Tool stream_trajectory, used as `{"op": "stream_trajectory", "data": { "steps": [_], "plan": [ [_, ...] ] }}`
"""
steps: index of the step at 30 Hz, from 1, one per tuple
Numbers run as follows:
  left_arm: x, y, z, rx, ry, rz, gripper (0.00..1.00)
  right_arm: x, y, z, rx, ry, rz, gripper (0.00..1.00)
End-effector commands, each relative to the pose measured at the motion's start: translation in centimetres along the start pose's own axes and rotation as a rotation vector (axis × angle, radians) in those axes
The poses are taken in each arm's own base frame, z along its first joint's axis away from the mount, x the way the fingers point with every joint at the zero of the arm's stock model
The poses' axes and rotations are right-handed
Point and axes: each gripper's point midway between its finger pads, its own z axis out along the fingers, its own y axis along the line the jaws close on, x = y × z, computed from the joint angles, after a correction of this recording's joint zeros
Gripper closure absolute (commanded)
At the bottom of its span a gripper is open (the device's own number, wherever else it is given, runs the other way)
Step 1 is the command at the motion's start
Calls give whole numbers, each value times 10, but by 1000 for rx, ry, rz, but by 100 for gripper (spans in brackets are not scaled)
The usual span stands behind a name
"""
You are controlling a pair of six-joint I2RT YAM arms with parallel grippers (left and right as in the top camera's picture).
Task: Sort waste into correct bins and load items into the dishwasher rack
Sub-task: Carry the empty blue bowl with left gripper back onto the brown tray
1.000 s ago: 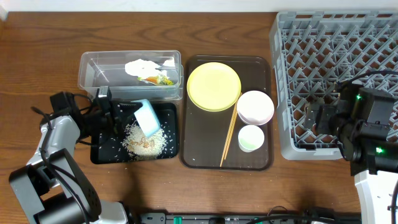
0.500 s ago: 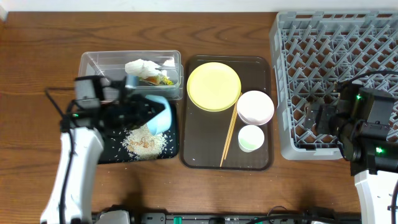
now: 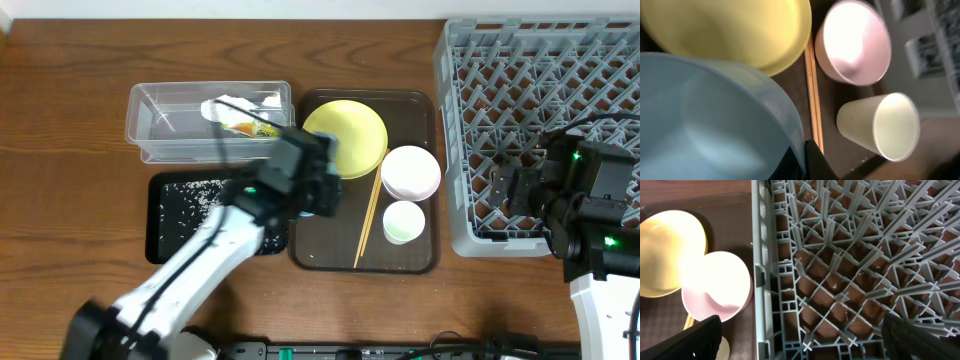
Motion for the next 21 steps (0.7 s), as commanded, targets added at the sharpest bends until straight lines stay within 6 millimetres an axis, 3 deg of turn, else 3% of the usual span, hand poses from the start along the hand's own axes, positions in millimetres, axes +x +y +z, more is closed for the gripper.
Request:
{"op": "stream_trajectory", "data": {
  "steps": [1,6,12,14,16,21],
  "plan": [
    [13,-4,27,-52,50,66,94,-8,5,-6,-12,-26,-22,1],
    [38,-17,54,-41,130,116,94,-8,5,-6,-12,-26,-22,1],
    [41,-24,61,-28,131,137,88,-8,5,-6,-12,-25,-22,1],
    [38,-26,59,-25,120,138,83,-8,5,-6,-12,-25,-22,1],
    [31,-28,53,-18,98,140,71,-8,5,-6,-12,-24,-22,1],
    [1,-43,24,19,-3,148,64,-8,5,-6,-12,-24,-21,1]
  ]
}}
